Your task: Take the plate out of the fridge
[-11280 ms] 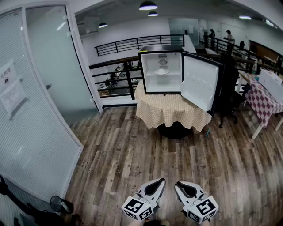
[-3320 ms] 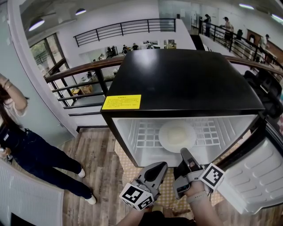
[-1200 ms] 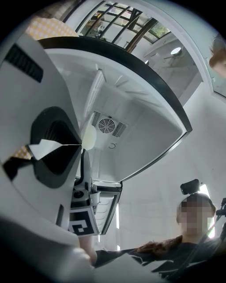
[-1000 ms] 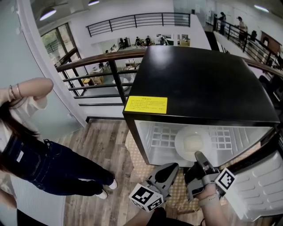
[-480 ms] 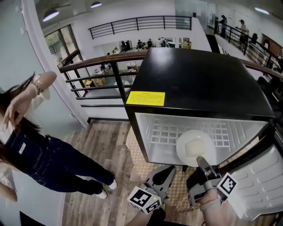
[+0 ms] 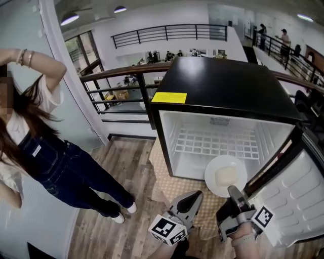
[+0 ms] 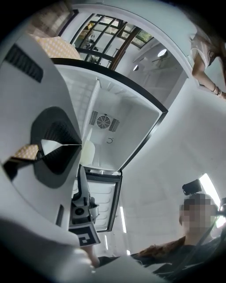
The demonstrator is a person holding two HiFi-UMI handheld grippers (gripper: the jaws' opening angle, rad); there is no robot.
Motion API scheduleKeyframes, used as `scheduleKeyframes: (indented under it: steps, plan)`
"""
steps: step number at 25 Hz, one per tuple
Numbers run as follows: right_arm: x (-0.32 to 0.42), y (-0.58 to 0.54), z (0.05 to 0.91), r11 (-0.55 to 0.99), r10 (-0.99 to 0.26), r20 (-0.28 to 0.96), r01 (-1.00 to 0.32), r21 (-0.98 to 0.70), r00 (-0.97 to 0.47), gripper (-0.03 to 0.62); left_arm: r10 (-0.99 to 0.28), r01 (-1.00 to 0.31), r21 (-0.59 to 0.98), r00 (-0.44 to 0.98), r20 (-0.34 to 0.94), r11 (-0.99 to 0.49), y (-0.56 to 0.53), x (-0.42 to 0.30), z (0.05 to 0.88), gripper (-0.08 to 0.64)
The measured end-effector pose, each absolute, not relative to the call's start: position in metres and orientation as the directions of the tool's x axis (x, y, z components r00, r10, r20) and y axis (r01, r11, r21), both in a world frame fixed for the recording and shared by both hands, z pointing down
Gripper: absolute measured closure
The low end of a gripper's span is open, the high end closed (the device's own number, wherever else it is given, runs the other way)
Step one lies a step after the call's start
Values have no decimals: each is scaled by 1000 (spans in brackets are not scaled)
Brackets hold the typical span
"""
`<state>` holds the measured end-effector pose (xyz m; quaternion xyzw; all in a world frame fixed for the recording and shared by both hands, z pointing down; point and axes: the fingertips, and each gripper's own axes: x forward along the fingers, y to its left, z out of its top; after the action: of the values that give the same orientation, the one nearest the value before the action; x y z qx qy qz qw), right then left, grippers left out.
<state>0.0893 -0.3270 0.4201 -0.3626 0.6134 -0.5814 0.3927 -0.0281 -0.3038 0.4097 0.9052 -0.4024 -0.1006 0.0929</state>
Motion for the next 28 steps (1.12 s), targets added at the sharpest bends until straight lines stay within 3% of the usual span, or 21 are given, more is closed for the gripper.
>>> scheduleKeyframes:
  steps: [28]
  plan:
    - [130,-145,457,5,-883,-3,-5,-1000,-470,535,-770,-743,212,630,-98,-635,-126,15,419,548]
